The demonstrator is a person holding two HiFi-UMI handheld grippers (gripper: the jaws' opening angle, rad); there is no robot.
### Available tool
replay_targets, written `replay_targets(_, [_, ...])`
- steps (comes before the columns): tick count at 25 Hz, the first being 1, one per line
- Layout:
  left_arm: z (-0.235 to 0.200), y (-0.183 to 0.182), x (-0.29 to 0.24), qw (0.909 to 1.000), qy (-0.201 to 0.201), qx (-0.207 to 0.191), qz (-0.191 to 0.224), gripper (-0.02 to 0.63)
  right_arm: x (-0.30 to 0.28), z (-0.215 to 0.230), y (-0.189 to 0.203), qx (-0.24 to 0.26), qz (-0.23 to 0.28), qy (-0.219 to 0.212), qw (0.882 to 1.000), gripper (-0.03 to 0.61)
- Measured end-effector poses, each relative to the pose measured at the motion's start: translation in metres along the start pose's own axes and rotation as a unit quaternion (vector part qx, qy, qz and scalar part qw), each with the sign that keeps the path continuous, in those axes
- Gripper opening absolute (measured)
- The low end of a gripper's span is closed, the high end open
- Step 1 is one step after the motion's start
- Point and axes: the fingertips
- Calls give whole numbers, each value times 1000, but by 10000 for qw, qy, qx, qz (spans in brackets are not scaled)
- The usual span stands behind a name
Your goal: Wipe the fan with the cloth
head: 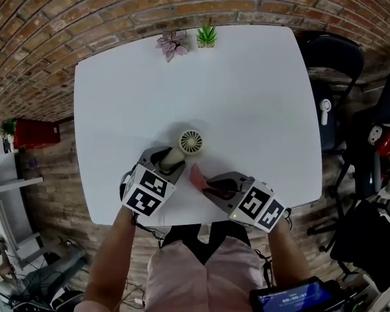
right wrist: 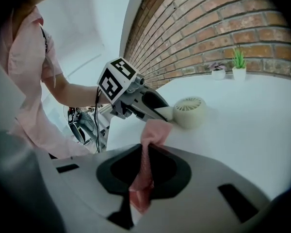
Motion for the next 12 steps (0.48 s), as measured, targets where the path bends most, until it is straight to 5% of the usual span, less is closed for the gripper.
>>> replay_targets(8, [1, -1, -1, 9994, 118, -299, -160, 196, -15, 30, -31, -433, 416, 139, 9981, 40])
replay_targets(12, [2, -2, -1, 9991, 155, -349, -200, 196, -17, 49, -38, -1085, 443, 450, 9921, 40])
Point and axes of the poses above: the fingertips, and each gripper's own axes: x backward along the fingers, z to its right, y out of its underside, and after that the axes turned 9 degrees about -z, right-handed
